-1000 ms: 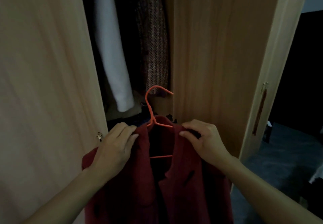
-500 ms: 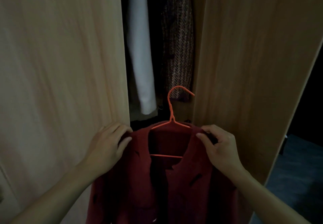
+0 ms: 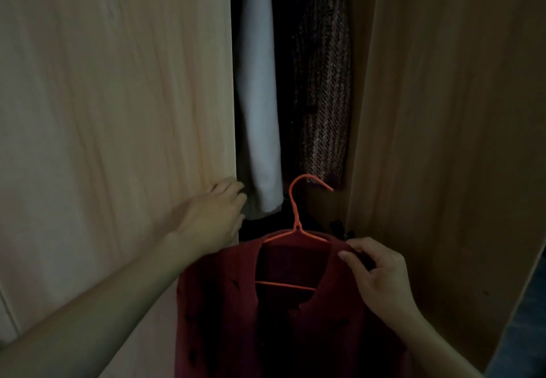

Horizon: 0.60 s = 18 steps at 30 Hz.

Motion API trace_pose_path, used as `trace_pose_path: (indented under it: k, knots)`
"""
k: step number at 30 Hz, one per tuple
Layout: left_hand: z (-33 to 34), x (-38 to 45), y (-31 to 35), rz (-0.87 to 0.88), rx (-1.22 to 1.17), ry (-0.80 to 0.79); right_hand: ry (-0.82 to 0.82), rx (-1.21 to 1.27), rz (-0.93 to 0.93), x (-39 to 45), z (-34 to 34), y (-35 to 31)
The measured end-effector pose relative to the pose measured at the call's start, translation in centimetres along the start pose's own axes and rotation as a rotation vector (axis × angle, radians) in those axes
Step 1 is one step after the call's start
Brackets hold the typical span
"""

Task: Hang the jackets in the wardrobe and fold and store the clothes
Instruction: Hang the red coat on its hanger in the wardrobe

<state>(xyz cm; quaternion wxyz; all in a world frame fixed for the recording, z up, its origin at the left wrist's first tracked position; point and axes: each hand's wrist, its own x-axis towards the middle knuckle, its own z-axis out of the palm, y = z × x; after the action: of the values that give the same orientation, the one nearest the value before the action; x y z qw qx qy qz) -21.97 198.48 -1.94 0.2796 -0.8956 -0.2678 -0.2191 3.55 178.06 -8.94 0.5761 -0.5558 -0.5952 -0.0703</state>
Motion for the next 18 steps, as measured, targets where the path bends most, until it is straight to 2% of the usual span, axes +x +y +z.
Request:
trace_pose_path:
  k: [3, 7, 15, 18]
  knots:
    - [0.0, 2.4, -0.5, 0.089, 0.229, -0.098, -0.011, 0.025, -0.041, 1.1, -0.2, 1.3]
    - [0.2, 3.6, -1.1, 0.11, 0.488, -0.244, -0.02, 0.054, -0.089, 2.3, -0.8, 3.7]
    - [-0.4, 6.6, 2.5, -0.09, 0.693, -0.554, -0.116, 0.236, -0.101, 4.2, -1.4, 8.6]
    - [-1.1, 7.2, 4.0, -0.132, 0.688, -0.577, -0.155, 0.278, -0.116, 4.2, -1.6, 9.3]
